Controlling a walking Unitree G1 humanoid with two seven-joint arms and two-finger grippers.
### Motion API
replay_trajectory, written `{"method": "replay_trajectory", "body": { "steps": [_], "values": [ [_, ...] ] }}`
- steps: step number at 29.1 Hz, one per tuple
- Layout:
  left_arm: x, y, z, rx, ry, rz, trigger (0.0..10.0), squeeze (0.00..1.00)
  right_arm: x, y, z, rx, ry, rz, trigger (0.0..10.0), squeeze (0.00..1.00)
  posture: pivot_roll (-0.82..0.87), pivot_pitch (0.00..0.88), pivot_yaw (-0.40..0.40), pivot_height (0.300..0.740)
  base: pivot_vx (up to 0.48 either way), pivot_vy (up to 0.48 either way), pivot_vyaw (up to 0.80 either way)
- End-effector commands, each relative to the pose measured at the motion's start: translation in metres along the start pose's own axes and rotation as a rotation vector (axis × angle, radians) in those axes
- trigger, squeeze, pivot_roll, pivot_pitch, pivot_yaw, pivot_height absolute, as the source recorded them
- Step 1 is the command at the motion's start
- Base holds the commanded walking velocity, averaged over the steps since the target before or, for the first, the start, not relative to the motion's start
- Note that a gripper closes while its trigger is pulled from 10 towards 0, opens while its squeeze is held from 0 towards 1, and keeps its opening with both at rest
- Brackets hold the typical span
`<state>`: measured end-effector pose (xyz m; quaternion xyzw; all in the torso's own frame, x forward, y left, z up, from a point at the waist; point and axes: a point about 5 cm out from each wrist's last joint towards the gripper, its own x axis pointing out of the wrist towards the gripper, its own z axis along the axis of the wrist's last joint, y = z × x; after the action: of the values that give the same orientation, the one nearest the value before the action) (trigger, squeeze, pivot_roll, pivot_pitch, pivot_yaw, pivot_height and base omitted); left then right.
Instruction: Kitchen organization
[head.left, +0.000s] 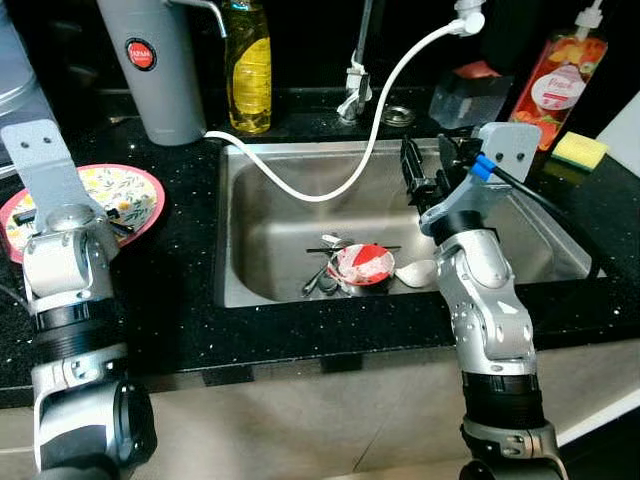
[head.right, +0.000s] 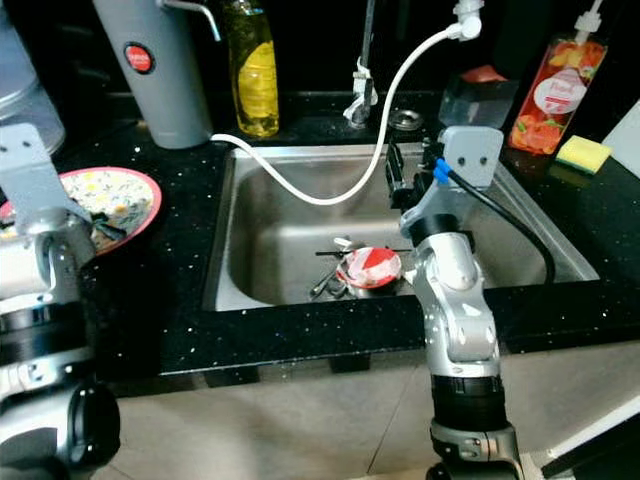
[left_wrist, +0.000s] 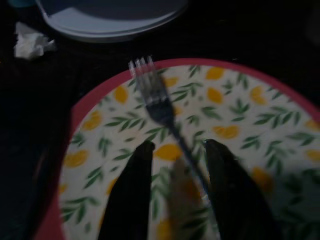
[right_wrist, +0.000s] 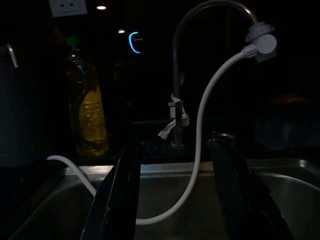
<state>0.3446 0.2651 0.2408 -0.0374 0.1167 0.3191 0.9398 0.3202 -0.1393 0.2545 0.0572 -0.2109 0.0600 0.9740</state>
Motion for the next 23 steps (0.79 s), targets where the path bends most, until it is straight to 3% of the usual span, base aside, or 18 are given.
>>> {"method": "replay_trajectory", "body": {
  "steps": [1,8,9,16,19,22,23],
  "values": [
    [0.001,-0.001,0.008,-0.022,-0.025,-0.005,10.0,1.0,0.003,0.006,0.0,0.005,-0.002,0.026,10.0,0.0,0.17,0.031,-0.033,0.74,0.0,0.0,0.0],
    [0.002,-0.012,0.0,-0.053,0.022,-0.001,10.0,1.0,0.001,-0.005,0.001,-0.011,0.008,0.014,10.0,0.0,0.17,0.047,-0.057,0.74,0.0,0.0,0.0],
    [0.002,-0.012,-0.001,-0.06,0.031,0.008,10.0,0.0,0.001,-0.006,0.0,-0.013,0.013,0.014,10.0,0.0,0.17,0.047,-0.064,0.74,0.0,0.0,0.0],
    [0.003,-0.012,-0.003,-0.098,0.058,0.041,10.0,0.0,0.006,-0.004,-0.003,-0.004,0.02,0.034,10.0,0.0,0.21,0.043,-0.096,0.74,0.0,0.0,0.0],
    [0.005,-0.007,-0.013,-0.094,0.091,0.045,10.0,0.0,0.013,0.007,0.002,0.017,-0.001,0.064,10.0,0.0,0.2,0.05,-0.09,0.74,0.0,0.0,0.0],
    [0.006,-0.007,-0.016,-0.09,0.098,0.05,10.0,0.0,0.013,0.008,0.002,0.017,-0.003,0.067,10.0,0.0,0.2,0.049,-0.089,0.74,0.0,0.0,0.0],
    [0.005,-0.007,-0.021,-0.078,0.112,0.051,7.0,0.0,0.011,0.005,0.002,0.016,-0.002,0.058,10.0,0.0,0.21,0.049,-0.081,0.74,0.0,0.0,0.0]
  ]
}}
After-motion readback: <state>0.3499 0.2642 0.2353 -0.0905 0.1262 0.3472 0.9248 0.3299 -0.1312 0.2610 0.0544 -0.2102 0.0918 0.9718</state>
